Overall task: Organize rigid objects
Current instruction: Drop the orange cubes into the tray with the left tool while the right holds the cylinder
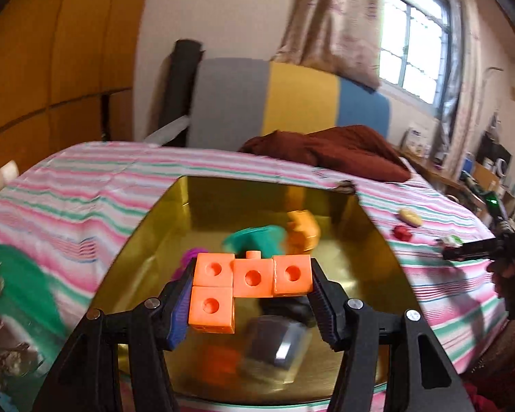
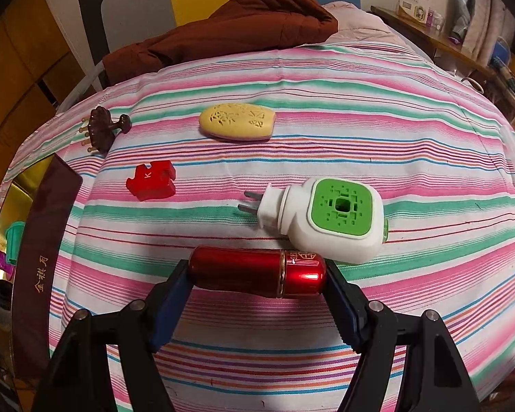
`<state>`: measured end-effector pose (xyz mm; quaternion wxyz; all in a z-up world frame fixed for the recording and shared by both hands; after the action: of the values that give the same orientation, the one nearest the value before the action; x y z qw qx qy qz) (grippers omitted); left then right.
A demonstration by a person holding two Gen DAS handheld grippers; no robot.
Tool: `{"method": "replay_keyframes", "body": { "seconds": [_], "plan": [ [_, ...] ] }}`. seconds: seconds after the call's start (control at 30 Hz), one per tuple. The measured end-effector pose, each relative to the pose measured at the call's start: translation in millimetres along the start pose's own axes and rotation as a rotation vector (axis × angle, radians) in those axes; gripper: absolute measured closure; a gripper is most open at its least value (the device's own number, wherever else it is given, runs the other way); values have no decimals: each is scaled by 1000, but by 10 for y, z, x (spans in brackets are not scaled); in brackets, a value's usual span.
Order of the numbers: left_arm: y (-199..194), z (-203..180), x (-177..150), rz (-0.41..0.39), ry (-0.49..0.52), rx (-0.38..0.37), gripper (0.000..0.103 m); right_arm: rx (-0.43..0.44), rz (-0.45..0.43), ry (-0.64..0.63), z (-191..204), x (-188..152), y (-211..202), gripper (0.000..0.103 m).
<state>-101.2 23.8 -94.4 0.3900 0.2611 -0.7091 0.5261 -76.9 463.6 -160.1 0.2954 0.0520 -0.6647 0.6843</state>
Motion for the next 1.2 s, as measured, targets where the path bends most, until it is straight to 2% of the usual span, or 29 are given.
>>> {"method": "replay_keyframes", "body": {
  "seconds": [0.2,0.37,0.53,0.77,1.0,1.2],
  "plan": [
    [146,276,-126,60,-4,81,43,-1,-3,8,-20,-6,-13,28],
    [251,377,-279,115,-22,108,43,0,-9,14,-23,6,-23,28],
    [314,387,-366,144,3,137,43,7,-20,21,-35,24,-50,28],
    [357,421,-391,146,40,200,43,4,-16,21,-36,23,-40,28],
    [303,482,-372,141,-16,211,42,2,-14,21,-41,13,-40,28],
    [129,433,-239,55,-74,217,42,8,-18,28,-54,21,-45,28]
  ]
}}
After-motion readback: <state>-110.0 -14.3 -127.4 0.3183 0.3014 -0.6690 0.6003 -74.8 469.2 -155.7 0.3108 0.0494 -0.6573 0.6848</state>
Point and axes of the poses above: each gripper's, at about its wrist camera, not at the fingertips, and y roughly the way its jaws point, z to its left, x to its top, the point moved 10 cm from there along y, roughly the way its jaws point, and after that the axes turned 1 degree about -z, right-handed, at the moved point
